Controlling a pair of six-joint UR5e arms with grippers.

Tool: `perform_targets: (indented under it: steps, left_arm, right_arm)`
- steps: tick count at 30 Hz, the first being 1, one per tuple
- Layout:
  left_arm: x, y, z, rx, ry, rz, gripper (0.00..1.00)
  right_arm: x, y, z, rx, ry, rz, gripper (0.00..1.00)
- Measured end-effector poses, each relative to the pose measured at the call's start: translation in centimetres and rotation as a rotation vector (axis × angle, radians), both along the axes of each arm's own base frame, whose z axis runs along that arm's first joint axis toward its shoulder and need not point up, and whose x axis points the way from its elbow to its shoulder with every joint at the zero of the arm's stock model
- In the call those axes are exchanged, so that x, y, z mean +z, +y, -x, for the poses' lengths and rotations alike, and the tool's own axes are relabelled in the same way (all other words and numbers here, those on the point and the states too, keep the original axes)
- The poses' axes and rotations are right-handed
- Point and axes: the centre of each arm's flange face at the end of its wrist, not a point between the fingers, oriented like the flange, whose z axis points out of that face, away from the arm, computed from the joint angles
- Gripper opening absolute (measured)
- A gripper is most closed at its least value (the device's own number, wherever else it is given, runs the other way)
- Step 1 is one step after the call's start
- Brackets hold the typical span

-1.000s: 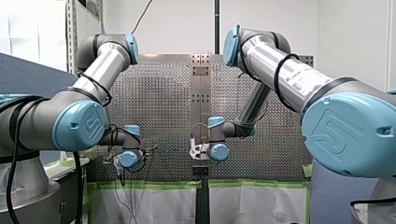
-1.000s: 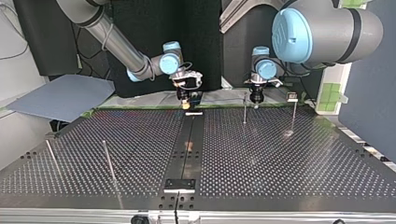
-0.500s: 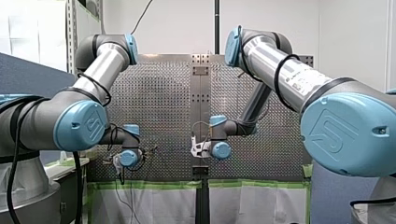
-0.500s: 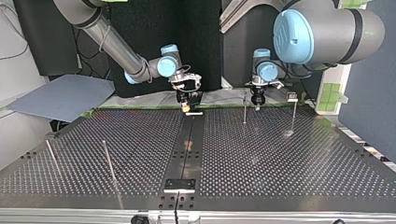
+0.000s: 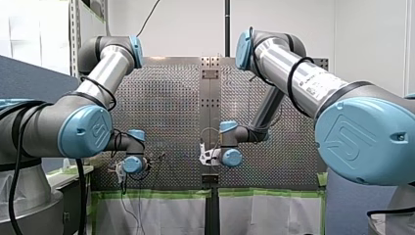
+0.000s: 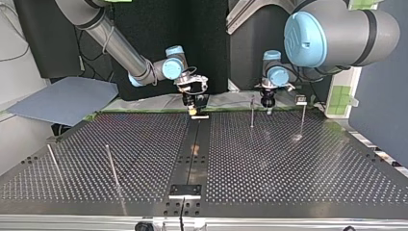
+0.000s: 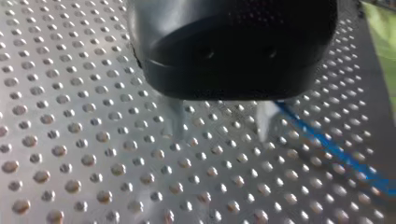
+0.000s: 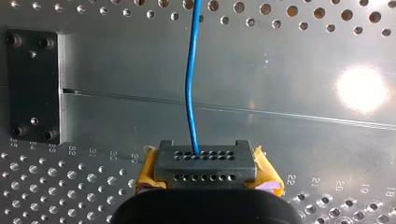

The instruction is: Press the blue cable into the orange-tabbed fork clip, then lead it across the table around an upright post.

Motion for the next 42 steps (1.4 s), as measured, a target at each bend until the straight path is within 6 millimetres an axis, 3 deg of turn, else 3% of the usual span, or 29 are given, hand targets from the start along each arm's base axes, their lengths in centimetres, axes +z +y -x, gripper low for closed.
perform_targets:
  steps: [4,19,42]
  left_arm:
    - [-0.4,0.4,0.7,0.027,0.045,-0.025,0.97]
    - [-2.3,-0.2,6.4,-0.049,0.179,-0.049,0.97]
    - [3.5,-1.1,11.6,-0.084,0.133,-0.006,0.97]
  right_arm:
    - [0.0,0.1,0.0,0.001,0.0,-0.002,0.0]
    - [-0.2,0.3,0.0,0.003,0.01,-0.011,0.0]
    - [-0.2,0.2,0.2,0.0,0.012,-0.017,0.0]
